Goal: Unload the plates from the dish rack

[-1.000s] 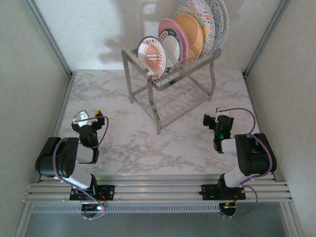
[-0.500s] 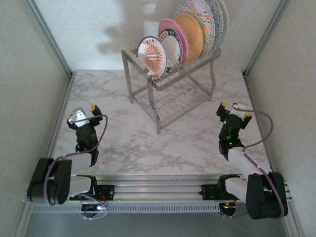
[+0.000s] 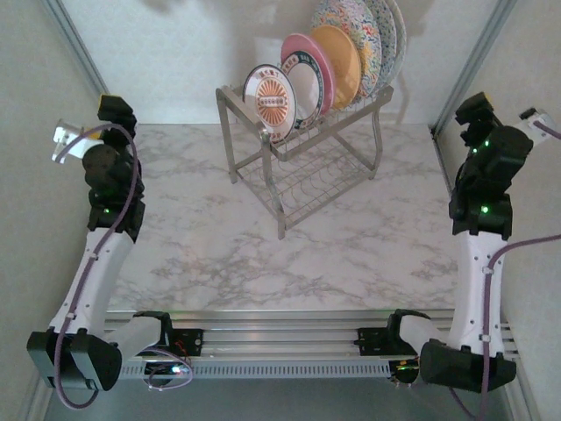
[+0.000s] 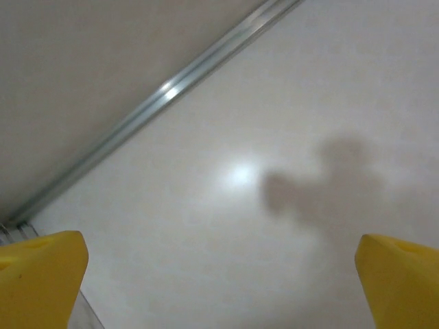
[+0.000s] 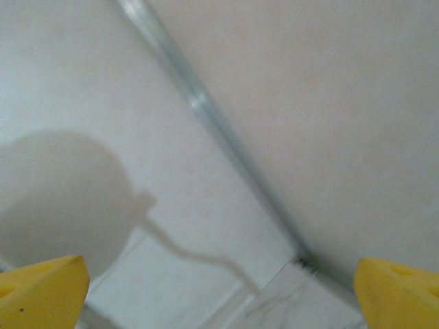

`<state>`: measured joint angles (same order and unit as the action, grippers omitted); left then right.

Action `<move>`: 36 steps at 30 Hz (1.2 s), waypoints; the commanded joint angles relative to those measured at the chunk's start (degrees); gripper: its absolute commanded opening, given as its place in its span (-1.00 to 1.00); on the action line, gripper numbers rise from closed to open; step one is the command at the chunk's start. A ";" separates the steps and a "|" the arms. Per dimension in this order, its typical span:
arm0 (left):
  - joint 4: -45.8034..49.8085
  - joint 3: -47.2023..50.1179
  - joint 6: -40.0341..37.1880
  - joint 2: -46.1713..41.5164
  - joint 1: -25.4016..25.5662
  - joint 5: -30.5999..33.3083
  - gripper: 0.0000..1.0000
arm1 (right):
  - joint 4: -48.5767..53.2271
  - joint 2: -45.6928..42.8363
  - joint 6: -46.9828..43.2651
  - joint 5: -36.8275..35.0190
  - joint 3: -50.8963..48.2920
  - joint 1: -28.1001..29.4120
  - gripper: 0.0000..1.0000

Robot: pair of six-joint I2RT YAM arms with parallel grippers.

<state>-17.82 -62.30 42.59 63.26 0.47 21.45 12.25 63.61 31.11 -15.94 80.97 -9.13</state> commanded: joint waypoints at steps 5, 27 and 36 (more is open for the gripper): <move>23.73 -17.09 -2.24 6.22 10.17 -11.99 0.99 | 0.79 9.07 -16.64 28.07 7.67 0.44 0.81; 17.60 -20.67 -18.29 1.66 23.58 -34.15 0.99 | -24.86 27.10 -27.04 55.00 10.74 -0.06 0.27; 16.97 -22.29 -17.96 3.07 23.90 -34.57 0.99 | -22.79 33.60 -25.40 56.96 18.17 0.33 0.04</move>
<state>1.10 -82.89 25.45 65.84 23.77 -11.38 -10.85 95.85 5.10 39.24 96.18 -8.84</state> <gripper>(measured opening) 0.995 0.527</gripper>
